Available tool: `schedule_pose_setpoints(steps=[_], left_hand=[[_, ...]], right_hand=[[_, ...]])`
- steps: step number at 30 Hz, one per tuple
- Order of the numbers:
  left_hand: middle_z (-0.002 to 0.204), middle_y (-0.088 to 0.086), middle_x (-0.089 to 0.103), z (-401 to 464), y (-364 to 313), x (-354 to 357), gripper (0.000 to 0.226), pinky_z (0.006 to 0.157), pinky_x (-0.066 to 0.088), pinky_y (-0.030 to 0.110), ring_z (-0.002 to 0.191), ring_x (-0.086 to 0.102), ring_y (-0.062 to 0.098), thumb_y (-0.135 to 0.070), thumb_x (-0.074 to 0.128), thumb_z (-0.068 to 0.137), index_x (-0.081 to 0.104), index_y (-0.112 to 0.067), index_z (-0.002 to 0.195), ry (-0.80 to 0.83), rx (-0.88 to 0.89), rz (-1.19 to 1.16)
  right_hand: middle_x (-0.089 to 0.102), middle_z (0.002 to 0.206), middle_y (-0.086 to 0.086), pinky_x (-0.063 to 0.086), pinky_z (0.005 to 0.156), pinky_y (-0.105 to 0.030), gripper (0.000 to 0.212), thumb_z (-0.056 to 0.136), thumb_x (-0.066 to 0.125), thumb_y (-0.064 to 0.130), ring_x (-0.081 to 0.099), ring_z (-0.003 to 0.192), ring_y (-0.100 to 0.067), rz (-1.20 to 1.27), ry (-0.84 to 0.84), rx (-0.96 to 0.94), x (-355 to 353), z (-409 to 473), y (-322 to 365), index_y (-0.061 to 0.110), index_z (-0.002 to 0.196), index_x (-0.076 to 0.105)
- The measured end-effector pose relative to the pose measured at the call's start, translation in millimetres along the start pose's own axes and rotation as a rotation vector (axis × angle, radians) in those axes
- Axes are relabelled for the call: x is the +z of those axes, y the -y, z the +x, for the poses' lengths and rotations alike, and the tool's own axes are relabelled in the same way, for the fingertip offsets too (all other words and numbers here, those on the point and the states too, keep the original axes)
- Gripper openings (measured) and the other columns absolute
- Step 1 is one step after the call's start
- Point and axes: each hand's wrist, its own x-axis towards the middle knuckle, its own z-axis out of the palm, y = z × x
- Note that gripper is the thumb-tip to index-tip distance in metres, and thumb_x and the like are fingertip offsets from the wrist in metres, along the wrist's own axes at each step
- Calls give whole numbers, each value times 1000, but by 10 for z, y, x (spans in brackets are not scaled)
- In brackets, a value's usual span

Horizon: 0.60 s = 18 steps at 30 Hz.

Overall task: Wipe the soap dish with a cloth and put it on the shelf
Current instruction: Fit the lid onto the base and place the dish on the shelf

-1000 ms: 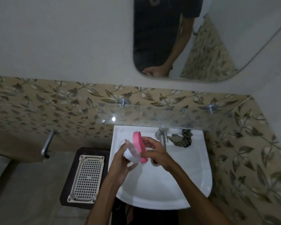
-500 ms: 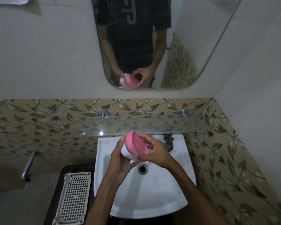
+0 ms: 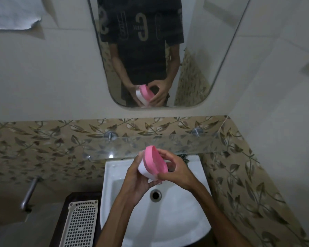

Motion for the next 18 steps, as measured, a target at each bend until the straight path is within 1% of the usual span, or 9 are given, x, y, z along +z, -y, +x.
schedule_pose_setpoints(steps=[3,5,7,10,12,14,17,18], left_hand=[[133,21,69,9,0,40,64,110,40,66,120,68,39,-73,63,88,72,-23,127,8,4,22],[135,23,68,20,4,62,69,112,35,71,122,67,40,-75,64,87,71,-21,130,17,-3,19],[136,24,66,24,2,70,73,110,35,73,121,66,42,-76,64,86,70,-19,131,16,-11,4],[136,23,66,5,-21,82,73,102,39,63,119,68,39,-77,60,88,71,-18,129,10,-14,-1],[136,22,67,-8,-27,95,74,104,37,62,120,68,38,-78,60,87,72,-18,127,18,-22,1],[136,22,67,-17,-36,113,75,105,39,62,123,67,38,-78,64,83,73,-17,126,17,-32,3],[136,21,67,-24,-56,134,73,98,50,54,125,66,36,-76,66,83,74,-16,126,30,-40,-10],[136,21,67,-25,-62,134,72,98,52,54,126,66,37,-75,66,84,73,-17,126,38,-39,-17]], right_hand=[[60,139,20,59,99,-46,85,71,88,29,61,126,-8,-50,6,-26,-42,-1,21,49,144,49],[59,138,25,58,100,-42,86,72,88,31,59,126,-3,-88,26,-37,-53,3,48,53,144,47],[58,138,28,57,99,-36,87,73,88,30,58,125,2,-120,49,-44,-61,14,62,56,144,45],[57,136,30,60,95,-32,90,71,90,31,59,122,3,-155,63,-51,-77,21,78,58,143,43],[56,134,33,61,90,-27,91,70,90,33,59,118,5,-174,74,-57,-91,18,95,60,143,42],[56,131,37,61,83,-20,92,69,90,34,60,115,8,-189,85,-61,-105,10,132,62,142,41],[56,129,36,60,80,-18,92,67,89,40,61,113,7,-212,92,-79,-128,-2,179,57,144,43],[57,130,35,60,81,-18,92,67,89,43,61,114,7,-219,92,-89,-130,-5,188,55,145,43]])
